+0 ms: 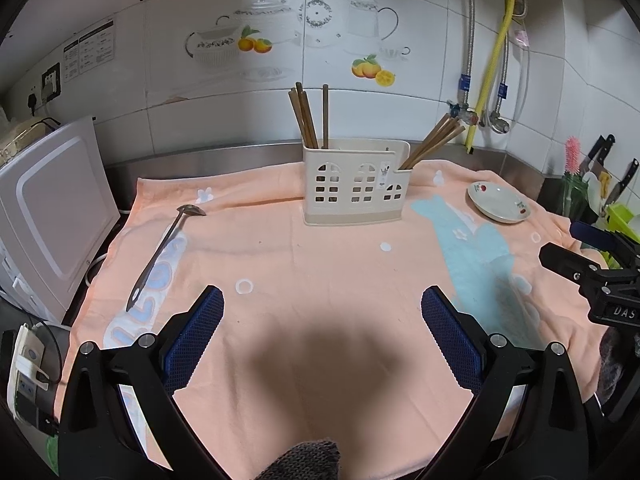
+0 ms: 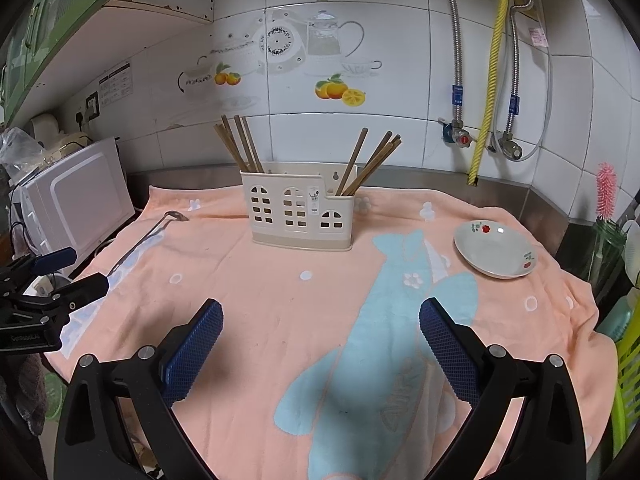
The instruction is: Organize utensils
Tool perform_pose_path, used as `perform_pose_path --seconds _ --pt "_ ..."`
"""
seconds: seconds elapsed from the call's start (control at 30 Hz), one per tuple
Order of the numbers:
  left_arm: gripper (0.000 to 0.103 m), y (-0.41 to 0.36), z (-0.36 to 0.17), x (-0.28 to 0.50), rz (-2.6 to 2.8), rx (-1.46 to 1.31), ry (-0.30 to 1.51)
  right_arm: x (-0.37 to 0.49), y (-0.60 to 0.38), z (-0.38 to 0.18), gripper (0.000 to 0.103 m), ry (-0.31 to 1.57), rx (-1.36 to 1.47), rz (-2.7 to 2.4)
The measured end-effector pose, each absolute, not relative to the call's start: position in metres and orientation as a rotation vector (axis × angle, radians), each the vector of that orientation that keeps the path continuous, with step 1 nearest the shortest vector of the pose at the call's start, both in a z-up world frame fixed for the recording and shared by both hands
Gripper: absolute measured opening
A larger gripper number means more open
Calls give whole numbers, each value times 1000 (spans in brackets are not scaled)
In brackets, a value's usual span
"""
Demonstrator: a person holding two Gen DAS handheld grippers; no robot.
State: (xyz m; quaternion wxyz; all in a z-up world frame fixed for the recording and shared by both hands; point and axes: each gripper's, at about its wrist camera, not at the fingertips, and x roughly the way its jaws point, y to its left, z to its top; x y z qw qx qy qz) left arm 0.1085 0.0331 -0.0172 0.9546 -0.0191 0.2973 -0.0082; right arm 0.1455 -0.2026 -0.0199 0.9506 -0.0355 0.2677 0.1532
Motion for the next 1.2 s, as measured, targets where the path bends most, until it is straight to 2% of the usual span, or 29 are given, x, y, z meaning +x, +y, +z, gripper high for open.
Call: perform_pose_path --seconds 1.2 --pt "98 30 -16 108 -24 -43 601 142 -208 -20 96 545 -55 313"
